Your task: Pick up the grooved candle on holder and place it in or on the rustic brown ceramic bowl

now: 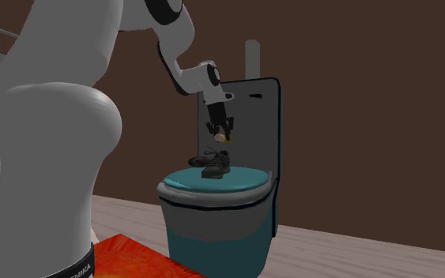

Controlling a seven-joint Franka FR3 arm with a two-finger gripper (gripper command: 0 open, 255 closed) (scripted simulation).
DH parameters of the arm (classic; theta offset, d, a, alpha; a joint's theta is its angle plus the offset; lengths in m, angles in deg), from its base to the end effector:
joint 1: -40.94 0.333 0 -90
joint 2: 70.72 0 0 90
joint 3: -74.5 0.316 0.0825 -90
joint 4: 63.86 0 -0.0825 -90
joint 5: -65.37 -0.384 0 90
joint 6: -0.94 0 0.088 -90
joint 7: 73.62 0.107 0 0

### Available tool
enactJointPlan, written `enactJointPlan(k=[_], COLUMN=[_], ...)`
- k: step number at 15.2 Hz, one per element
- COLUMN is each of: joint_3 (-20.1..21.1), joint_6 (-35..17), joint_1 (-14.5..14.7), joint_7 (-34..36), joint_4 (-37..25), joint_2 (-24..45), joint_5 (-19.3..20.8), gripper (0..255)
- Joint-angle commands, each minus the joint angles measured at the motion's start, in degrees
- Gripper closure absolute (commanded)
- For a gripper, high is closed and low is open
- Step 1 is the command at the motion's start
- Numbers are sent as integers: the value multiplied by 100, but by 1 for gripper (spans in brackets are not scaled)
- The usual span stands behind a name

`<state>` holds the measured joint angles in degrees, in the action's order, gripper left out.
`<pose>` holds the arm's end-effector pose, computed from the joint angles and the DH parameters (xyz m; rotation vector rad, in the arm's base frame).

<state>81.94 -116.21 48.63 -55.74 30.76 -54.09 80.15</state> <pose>0.6391 0.1499 0.4551 2.9710 0.0751 0.2359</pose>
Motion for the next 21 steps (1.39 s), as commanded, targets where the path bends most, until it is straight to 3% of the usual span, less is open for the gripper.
enactJointPlan(k=[1, 7, 11, 21], joint_3=[68, 197, 232, 207], joint_6=[164, 779, 1400, 684], joint_1=[182, 750, 1221, 1172], joint_7=[235, 780, 1055, 1230], joint_4=[-357, -1707, -3113, -2417], joint_2=[245, 1123, 1990, 2030], joint_5=[67, 250, 374, 432], gripper=[255, 255, 255, 255])
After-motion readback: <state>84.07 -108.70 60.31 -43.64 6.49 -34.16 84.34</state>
